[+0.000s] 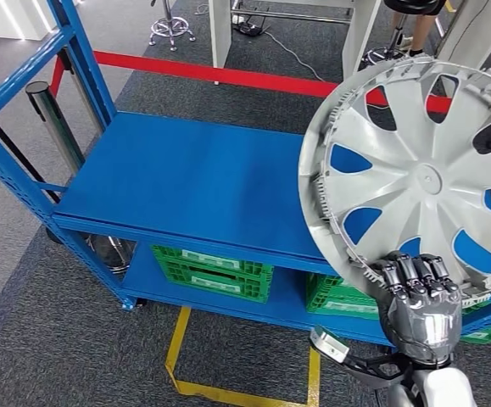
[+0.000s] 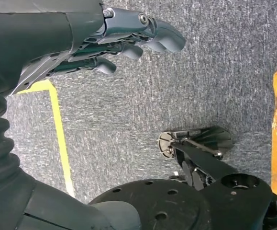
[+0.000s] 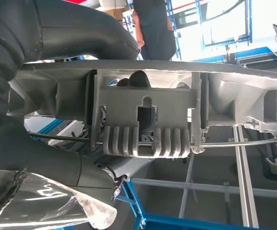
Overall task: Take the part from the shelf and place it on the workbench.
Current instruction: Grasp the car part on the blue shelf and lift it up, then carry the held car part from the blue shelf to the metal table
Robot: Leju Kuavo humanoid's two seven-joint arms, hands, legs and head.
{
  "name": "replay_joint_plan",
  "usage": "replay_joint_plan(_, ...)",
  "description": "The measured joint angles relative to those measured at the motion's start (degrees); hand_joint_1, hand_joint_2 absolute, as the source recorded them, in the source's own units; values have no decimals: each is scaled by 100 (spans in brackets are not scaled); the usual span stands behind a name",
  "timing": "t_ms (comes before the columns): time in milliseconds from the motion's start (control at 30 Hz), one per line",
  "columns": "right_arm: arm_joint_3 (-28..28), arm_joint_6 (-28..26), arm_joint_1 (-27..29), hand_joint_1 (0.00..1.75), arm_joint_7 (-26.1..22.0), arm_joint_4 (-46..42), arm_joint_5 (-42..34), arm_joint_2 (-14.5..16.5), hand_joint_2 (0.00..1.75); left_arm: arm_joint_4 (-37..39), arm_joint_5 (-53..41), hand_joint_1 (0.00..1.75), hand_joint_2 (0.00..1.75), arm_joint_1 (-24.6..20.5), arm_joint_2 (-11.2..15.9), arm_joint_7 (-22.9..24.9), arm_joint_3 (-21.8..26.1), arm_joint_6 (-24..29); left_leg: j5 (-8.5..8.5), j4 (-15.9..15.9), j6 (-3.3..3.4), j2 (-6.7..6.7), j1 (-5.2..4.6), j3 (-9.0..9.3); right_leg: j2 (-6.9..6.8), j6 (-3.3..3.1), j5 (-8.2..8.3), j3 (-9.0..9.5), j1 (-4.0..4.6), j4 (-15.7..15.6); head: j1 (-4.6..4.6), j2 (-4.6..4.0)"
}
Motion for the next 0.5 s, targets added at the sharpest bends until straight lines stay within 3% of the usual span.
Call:
replay_joint_plan(333,3,0,44,175,-2,13,1,-51,175,-8,-114,0,175,0,-3,-40,39,36,0,0,0,0,0,0,0,0,0,0,0,0,1,0)
replay_joint_plan(500,7,0,60,175,19,49,1,-57,175,-18,-226,0,175,-4,6,-29,61,58,-14,33,55,0,-36,-6,0,51,26,8,-30,-37,-3,0)
